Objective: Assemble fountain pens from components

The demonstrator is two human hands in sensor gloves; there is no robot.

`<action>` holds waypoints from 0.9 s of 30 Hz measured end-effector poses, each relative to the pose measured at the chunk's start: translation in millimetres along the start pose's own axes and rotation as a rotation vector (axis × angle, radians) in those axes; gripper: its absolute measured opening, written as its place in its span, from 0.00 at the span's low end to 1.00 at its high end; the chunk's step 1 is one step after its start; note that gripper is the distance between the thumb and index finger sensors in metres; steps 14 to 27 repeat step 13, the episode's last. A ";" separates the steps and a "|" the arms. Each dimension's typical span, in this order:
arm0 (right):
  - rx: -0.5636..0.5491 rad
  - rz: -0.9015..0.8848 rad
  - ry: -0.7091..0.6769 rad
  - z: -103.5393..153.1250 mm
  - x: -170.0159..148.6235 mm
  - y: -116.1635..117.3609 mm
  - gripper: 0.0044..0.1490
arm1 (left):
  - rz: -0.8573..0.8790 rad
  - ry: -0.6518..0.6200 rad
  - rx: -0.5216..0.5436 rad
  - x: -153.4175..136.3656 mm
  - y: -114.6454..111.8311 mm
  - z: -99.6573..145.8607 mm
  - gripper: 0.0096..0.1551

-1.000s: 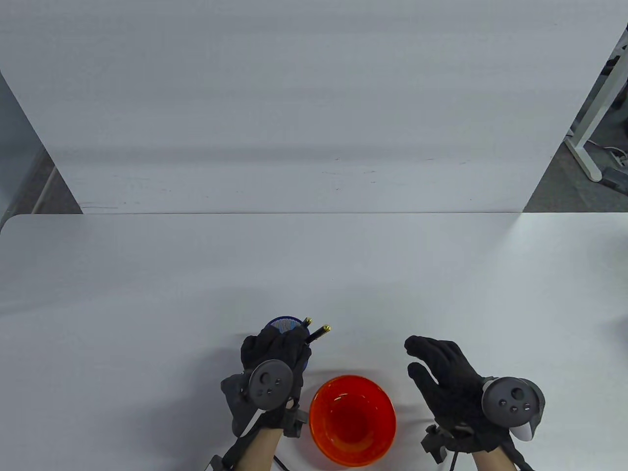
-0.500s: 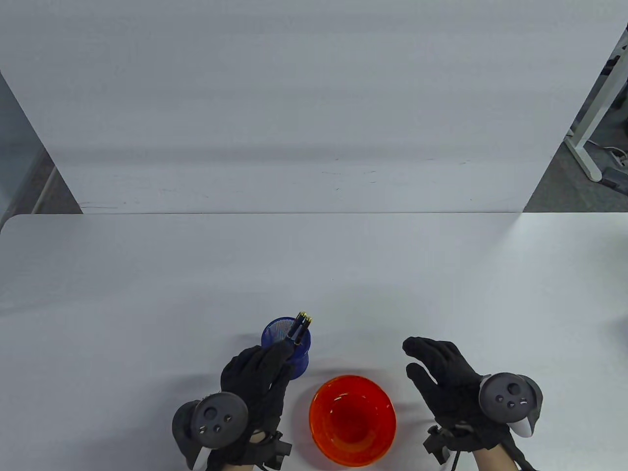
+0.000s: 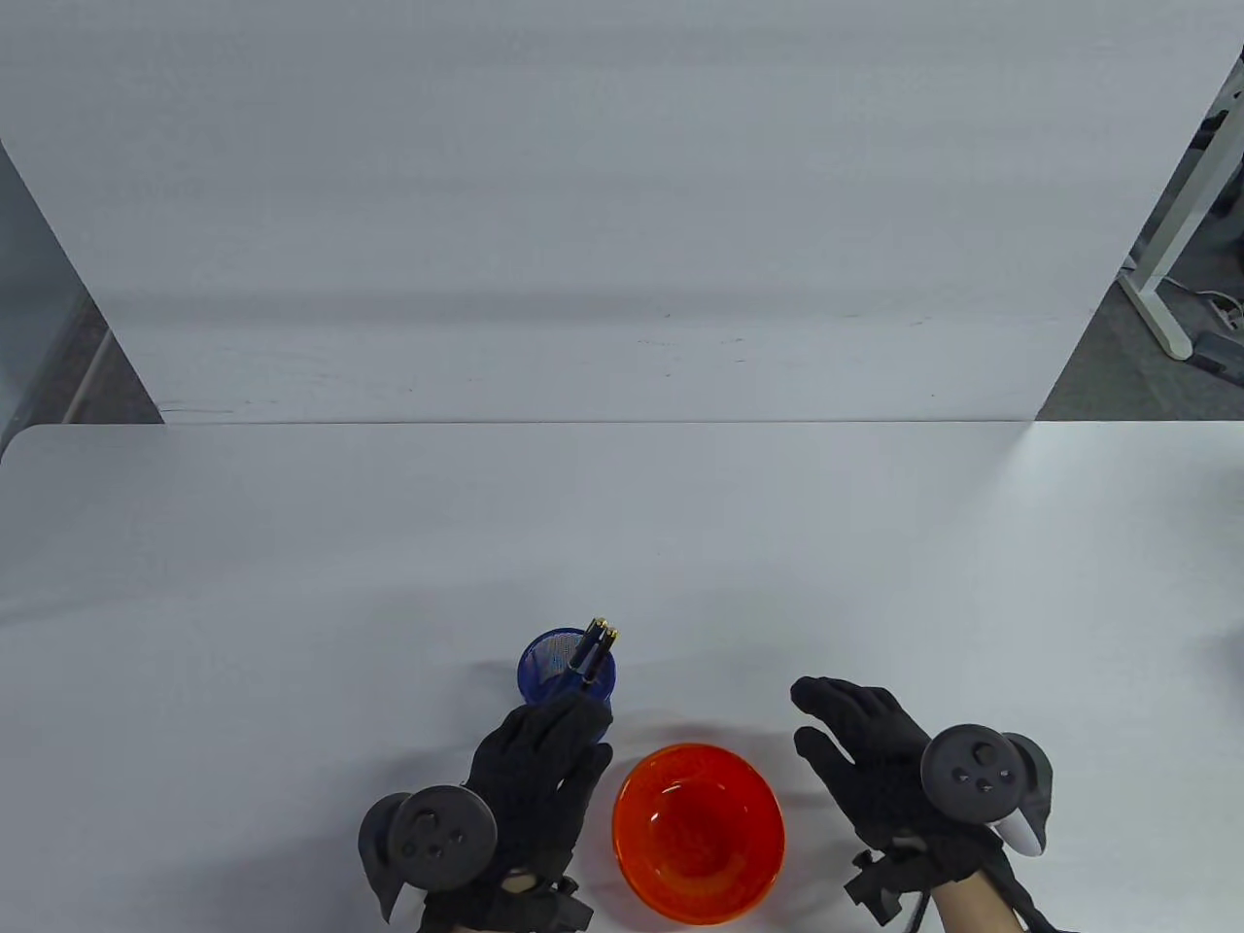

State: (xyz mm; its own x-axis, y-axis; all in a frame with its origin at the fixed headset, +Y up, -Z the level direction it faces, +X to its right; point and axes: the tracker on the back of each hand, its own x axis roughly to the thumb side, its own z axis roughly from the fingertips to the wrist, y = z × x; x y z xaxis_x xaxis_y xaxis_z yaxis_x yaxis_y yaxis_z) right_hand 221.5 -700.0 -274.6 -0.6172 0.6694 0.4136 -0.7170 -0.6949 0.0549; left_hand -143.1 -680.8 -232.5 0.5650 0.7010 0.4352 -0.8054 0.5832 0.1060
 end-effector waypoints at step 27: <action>0.068 0.009 -0.005 0.2 3.0 7.7 0.39 | -0.020 0.059 0.051 -4.4 2.8 2.4 0.30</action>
